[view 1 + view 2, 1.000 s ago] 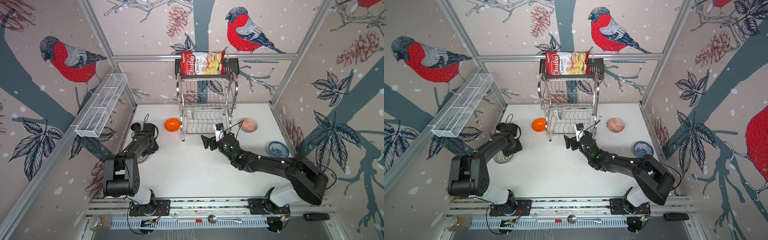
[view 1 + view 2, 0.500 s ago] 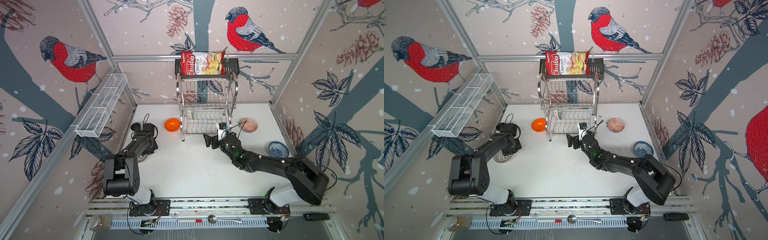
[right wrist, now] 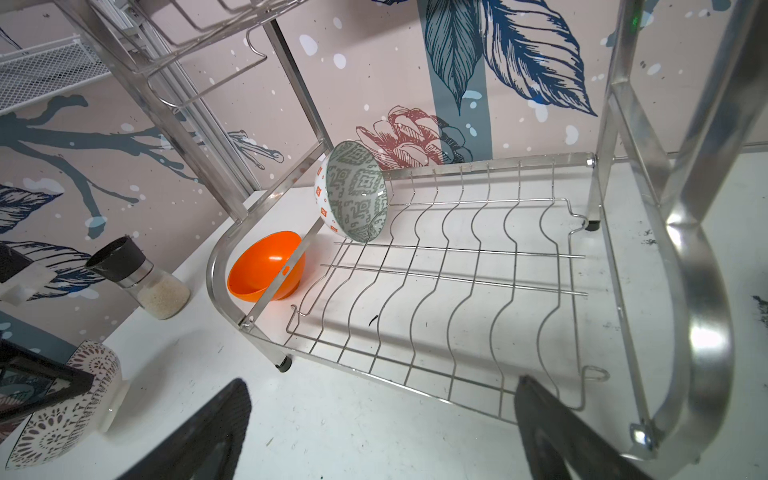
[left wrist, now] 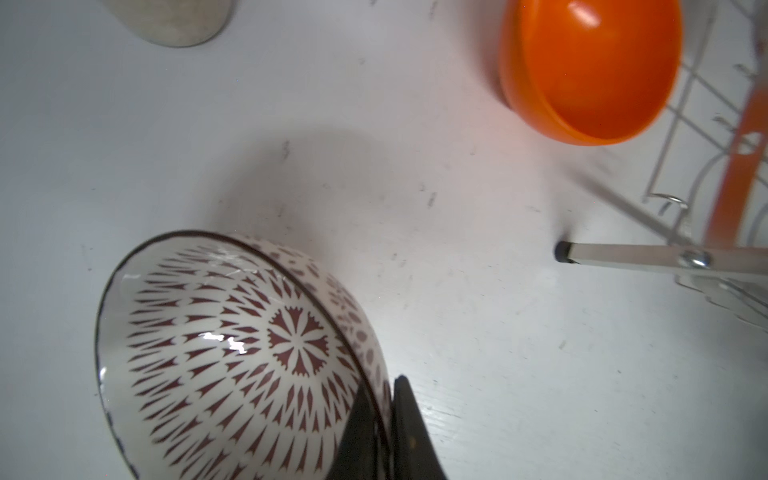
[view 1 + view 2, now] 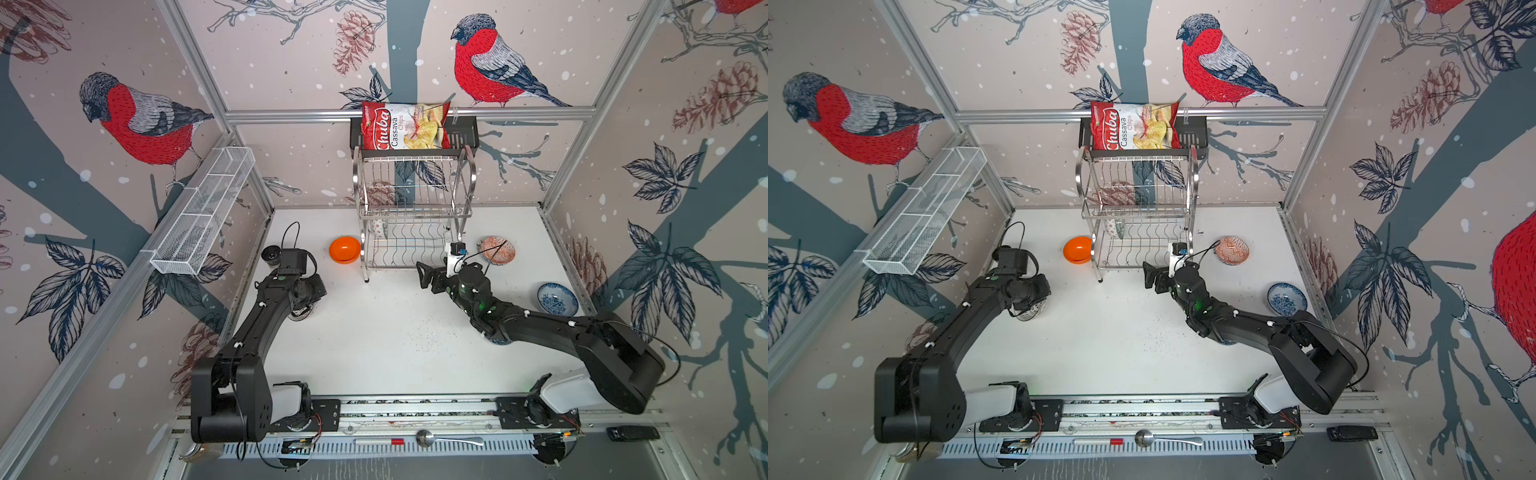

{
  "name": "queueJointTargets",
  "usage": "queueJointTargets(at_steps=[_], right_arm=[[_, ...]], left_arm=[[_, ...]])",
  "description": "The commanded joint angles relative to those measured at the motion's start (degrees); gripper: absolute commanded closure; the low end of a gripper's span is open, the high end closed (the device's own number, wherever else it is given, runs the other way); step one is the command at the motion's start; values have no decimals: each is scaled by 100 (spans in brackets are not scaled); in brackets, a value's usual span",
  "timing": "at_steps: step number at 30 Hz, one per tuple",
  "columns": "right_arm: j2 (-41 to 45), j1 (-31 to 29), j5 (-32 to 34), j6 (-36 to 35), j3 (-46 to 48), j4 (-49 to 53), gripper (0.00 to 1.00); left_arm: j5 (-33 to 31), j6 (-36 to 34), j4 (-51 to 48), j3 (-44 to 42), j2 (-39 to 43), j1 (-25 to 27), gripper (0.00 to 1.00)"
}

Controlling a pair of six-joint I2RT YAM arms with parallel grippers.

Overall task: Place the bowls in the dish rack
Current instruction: 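Grasp the maroon-patterned bowl rim with the left gripper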

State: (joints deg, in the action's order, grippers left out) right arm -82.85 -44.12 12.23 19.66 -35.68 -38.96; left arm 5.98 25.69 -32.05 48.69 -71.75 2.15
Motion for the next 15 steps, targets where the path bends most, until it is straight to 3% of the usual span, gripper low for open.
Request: queueJointTargets(at_steps=[1,15], right_arm=[[98,75,-30,156,47,-210,0],[570,561,157,495,412,-287,0]], left_arm=[[297,306,164,75,172,433,100],[-503,1360,494,403,-434,3143,100]])
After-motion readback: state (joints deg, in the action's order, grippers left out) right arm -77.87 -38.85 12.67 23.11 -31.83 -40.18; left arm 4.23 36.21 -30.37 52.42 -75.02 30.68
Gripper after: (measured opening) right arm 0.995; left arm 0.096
